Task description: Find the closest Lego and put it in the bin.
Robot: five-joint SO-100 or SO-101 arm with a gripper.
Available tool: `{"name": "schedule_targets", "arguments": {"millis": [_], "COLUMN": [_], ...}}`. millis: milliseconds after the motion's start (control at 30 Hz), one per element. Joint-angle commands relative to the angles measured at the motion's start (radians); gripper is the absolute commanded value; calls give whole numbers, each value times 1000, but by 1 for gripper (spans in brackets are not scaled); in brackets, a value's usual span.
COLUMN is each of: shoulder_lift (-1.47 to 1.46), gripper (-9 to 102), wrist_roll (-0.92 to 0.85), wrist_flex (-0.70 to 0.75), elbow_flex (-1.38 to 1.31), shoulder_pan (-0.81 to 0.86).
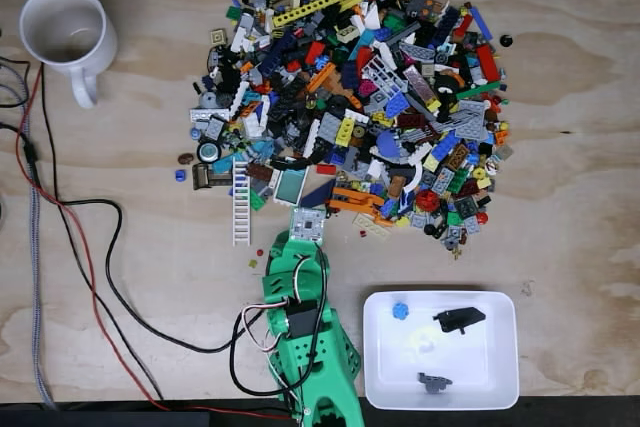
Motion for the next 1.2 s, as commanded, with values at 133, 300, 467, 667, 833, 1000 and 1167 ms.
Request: {"name": "schedule_targets", "arguments": {"millis": [133,300,467,667,833,1000,1167], "shoulder_lift": [-3,-3,-3,-3,-52,-551,-850], "gripper": [0,0,0,0,0,2,5], "wrist_roll": [-52,-55,-55,-55,-48,57,233], "wrist_flex": [-74,-75,-75,-77,-64,-106,-137], "elbow_flex": [26,26,26,31,3,-353,-506], "shoulder_pan": [26,26,26,26,26,-41,-232]}}
